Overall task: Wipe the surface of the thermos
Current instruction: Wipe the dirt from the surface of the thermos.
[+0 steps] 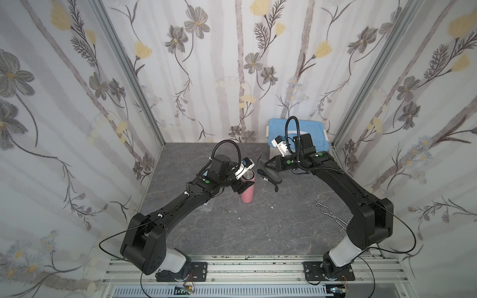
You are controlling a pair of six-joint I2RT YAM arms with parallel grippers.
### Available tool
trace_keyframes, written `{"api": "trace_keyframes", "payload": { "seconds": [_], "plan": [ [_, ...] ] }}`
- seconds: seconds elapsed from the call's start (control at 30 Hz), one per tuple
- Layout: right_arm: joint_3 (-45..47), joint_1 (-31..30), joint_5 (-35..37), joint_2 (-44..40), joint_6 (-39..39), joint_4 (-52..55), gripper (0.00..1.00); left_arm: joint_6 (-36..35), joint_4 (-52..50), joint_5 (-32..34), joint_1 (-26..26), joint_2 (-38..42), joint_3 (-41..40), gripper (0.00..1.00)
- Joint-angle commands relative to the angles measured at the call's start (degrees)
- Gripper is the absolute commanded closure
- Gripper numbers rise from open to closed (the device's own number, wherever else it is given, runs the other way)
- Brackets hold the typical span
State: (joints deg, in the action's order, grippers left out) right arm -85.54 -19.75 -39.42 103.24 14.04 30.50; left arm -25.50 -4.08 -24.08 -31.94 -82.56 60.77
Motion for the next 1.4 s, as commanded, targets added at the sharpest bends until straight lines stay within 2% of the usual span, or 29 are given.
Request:
{"api": "trace_keyframes", "payload": {
  "seconds": [0.0,0.1,0.23,0.53,0.77,0.97,1.13,1.27,1.37],
  "plan": [
    [-0.1,0.0,-1.2,0.2,-0.4,-3.1,1.0,0.3,2.7,0.1,0.0,-0.1,-0.5,0.05],
    [-0.1,0.0,-1.2,0.2,-0.4,-3.1,1.0,0.7,3.8,0.2,0.0,0.0,-1.3,0.0],
    [-0.1,0.0,-1.2,-0.1,-0.3,-3.1,1.0,2.9,7.7,0.8,0.1,0.6,-3.7,0.0],
    [-0.1,0.0,-1.2,-0.5,-0.1,-3.0,1.0,12.5,30.9,2.3,0.6,1.5,-16.2,0.0],
    [-0.4,0.0,-1.1,-0.9,0.4,-2.9,1.0,16.0,43.8,3.3,0.6,-0.4,-20.9,0.07],
    [-1.0,0.0,-1.4,-1.4,1.0,-2.4,1.0,17.5,52.2,3.6,0.6,-2.2,-23.6,0.25],
    [-2.7,-0.7,-0.7,-1.6,1.1,-0.8,1.0,18.2,55.0,2.8,0.6,-3.5,-24.4,0.36],
    [-4.8,-2.3,2.3,-1.3,0.9,1.3,1.0,18.5,57.7,2.2,0.6,-4.3,-24.9,0.41],
    [-7.0,-4.5,7.5,-0.4,0.9,3.3,1.0,18.5,58.7,1.8,0.6,-5.1,-24.7,0.47]
  ]
}}
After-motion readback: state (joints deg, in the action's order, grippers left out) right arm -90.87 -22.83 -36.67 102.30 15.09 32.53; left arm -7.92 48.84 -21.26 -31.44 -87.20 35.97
